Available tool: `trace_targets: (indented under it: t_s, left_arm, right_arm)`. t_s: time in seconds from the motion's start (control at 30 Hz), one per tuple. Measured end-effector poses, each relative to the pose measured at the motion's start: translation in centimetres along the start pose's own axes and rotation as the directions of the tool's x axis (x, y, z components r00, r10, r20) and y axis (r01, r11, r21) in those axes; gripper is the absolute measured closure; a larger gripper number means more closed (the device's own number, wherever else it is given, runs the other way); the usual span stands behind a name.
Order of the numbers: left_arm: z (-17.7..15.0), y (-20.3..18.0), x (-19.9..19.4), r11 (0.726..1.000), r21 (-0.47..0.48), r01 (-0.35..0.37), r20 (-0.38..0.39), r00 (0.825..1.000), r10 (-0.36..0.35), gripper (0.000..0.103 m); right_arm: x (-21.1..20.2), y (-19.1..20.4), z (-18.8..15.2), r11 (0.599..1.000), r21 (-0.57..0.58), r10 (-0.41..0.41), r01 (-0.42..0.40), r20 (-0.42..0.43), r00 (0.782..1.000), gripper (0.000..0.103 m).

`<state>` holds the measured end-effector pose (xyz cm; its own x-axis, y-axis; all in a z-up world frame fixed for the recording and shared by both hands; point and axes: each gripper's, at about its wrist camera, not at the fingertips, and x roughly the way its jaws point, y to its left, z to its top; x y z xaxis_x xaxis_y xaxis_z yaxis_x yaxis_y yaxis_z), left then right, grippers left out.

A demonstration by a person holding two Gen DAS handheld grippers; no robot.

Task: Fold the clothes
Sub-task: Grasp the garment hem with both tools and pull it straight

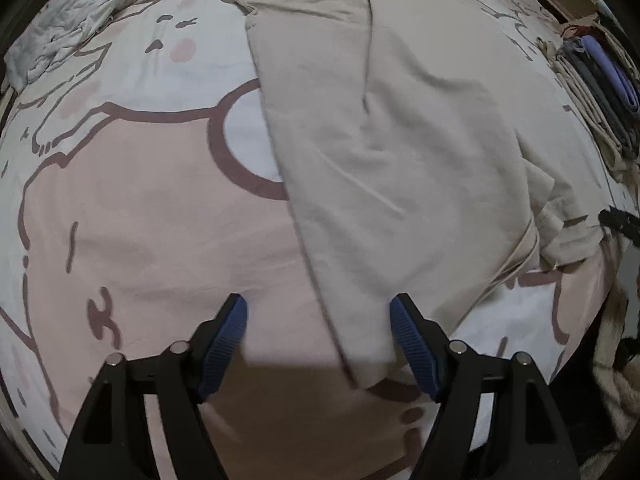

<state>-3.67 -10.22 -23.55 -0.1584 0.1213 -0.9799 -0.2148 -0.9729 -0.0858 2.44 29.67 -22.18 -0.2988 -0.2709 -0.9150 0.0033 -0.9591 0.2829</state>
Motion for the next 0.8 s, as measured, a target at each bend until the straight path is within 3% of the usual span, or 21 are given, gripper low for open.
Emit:
trace_targets:
  t_s: [0.07,0.1,0.13,0.2,0.33,0.4,0.53,0.6,0.67,0.73,0.8]
  left_arm:
    - [0.0,-0.7,0.1,0.998,-0.027,0.062,-0.007,0.998,-0.062,0.031]
    - [0.0,-1.2,0.0,0.995,-0.030,0.100,-0.018,0.995,-0.101,0.050]
    - [0.1,-1.6,0.0,0.990,-0.032,0.138,-0.028,0.990,-0.139,0.077]
    - [0.5,-1.9,-0.5,0.989,-0.041,0.145,-0.020,0.989,-0.146,0.100]
    - [1.3,-0.7,-3.7,0.992,-0.088,0.086,0.064,0.995,-0.081,0.100]
    - [1.1,1.2,-6.1,0.984,-0.156,0.086,0.115,0.991,-0.068,0.100]
    - [-0.4,3.5,-12.3,0.960,-0.251,0.121,0.212,0.975,-0.068,0.100]
    - [-1.2,4.1,-14.0,0.961,-0.252,0.114,0.216,0.975,-0.059,0.100]
    - [-2.1,4.0,-13.2,0.964,-0.245,0.100,0.152,0.986,-0.064,0.100]
    - [-3.3,4.2,-10.7,0.973,-0.224,0.057,0.050,0.998,-0.047,0.100]
    - [-3.7,4.0,-6.7,0.975,-0.217,0.043,-0.101,0.993,-0.066,0.100]
  right_arm:
    - [0.2,1.5,-0.2,0.999,-0.038,0.023,-0.022,0.024,0.999,0.069]
    - [0.3,2.1,-0.3,0.998,-0.055,0.040,-0.039,0.024,0.999,0.072]
    - [0.4,2.9,-0.3,0.996,-0.082,0.043,-0.040,0.031,0.999,0.080]
    - [0.4,4.2,-0.1,0.991,-0.132,0.013,-0.005,0.060,0.998,0.096]
    - [-2.0,4.4,1.5,0.983,-0.159,-0.059,0.086,0.168,0.984,0.099]
    - [-4.1,3.6,2.5,0.980,-0.156,-0.089,0.125,0.218,0.972,0.099]
    - [-11.2,1.2,5.0,0.973,-0.114,-0.154,0.200,0.326,0.933,0.100]
    - [-13.9,1.1,5.0,0.965,-0.126,-0.172,0.231,0.365,0.915,0.100]
    - [-14.9,0.8,4.8,0.955,-0.140,-0.193,0.261,0.374,0.907,0.100]
    - [-12.2,0.1,3.9,0.951,-0.153,-0.215,0.269,0.299,0.930,0.100]
    - [-8.6,-0.4,2.7,0.947,-0.167,-0.240,0.276,0.207,0.949,0.100]
